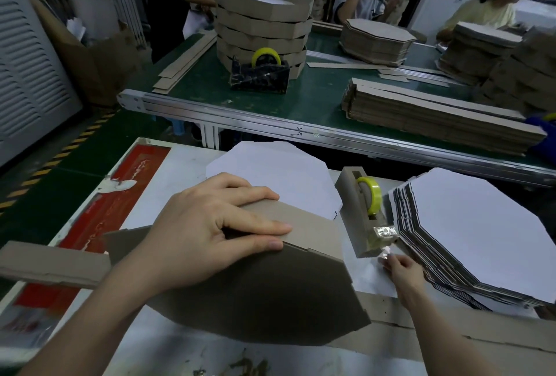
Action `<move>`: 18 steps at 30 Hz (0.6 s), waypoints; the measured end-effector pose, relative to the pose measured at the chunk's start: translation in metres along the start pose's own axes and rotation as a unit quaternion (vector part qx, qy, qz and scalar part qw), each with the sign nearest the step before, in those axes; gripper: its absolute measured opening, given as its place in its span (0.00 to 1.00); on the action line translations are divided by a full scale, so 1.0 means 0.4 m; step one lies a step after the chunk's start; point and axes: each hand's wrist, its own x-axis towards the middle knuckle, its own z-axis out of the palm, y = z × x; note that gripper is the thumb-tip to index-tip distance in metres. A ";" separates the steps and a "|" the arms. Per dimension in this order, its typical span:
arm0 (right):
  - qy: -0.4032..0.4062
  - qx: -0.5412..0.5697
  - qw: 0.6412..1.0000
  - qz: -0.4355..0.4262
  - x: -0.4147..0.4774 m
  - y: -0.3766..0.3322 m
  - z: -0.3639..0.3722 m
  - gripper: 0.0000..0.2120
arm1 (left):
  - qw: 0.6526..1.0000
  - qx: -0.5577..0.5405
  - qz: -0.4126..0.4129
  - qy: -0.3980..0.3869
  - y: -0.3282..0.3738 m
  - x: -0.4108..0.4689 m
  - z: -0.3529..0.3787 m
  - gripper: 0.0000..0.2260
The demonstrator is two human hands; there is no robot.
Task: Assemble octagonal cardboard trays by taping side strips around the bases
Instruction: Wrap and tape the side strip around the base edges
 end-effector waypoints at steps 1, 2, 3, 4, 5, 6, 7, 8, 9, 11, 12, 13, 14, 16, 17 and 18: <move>-0.024 -0.005 1.000 0.000 -0.009 -0.018 0.013 0.07 | 1.000 0.000 0.001 0.001 -0.001 0.000 0.000 0.12; -0.046 -0.020 0.999 -0.002 -0.015 -0.041 0.028 0.07 | 1.000 0.000 0.002 0.000 -0.003 0.000 0.000 0.11; -0.061 -0.039 0.997 -0.002 -0.022 -0.066 0.042 0.07 | 1.000 -0.001 0.002 0.000 -0.006 -0.001 0.000 0.11; -0.071 -0.057 0.996 -0.002 -0.029 -0.089 0.054 0.08 | 1.000 -0.002 0.001 0.000 -0.010 -0.003 0.000 0.11; -0.078 -0.067 0.995 0.001 -0.039 -0.109 0.061 0.07 | 1.000 -0.004 0.001 0.000 -0.013 -0.006 -0.001 0.11; -0.084 -0.070 0.994 0.007 -0.051 -0.125 0.066 0.06 | 1.000 -0.007 0.000 0.000 -0.018 -0.010 -0.004 0.11; -0.088 -0.070 0.994 0.005 -0.066 -0.141 0.070 0.05 | 1.000 -0.008 -0.001 0.000 -0.022 -0.015 -0.007 0.11; -0.095 -0.070 0.993 -0.003 -0.085 -0.158 0.074 0.05 | 1.000 -0.008 -0.002 0.003 -0.026 -0.019 -0.012 0.11; -0.105 -0.072 0.992 -0.013 -0.108 -0.176 0.079 0.06 | 1.000 -0.006 -0.001 0.006 -0.029 -0.023 -0.016 0.11; -0.117 -0.075 0.989 -0.042 -0.164 -0.222 0.098 0.09 | 1.000 -0.001 0.003 0.013 -0.035 -0.033 -0.023 0.11; -0.117 -0.078 0.988 -0.058 -0.195 -0.247 0.108 0.09 | 1.000 0.001 0.005 0.016 -0.038 -0.039 -0.026 0.11; -0.118 -0.087 0.986 -0.076 -0.227 -0.274 0.117 0.10 | 1.000 0.000 0.008 0.019 -0.040 -0.046 -0.029 0.11; -0.124 -0.101 0.983 -0.095 -0.260 -0.301 0.126 0.13 | 1.000 -0.002 0.012 0.022 -0.042 -0.053 -0.032 0.11; -0.160 -0.121 0.972 -0.125 -0.327 -0.359 0.144 0.22 | 0.999 -0.014 0.017 0.034 -0.049 -0.068 -0.037 0.12; -0.180 -0.117 0.968 -0.134 -0.361 -0.387 0.154 0.28 | 0.999 -0.023 0.018 0.043 -0.055 -0.075 -0.041 0.12; -0.189 -0.107 0.965 -0.146 -0.396 -0.416 0.165 0.32 | 0.998 -0.034 0.017 0.050 -0.062 -0.081 -0.045 0.13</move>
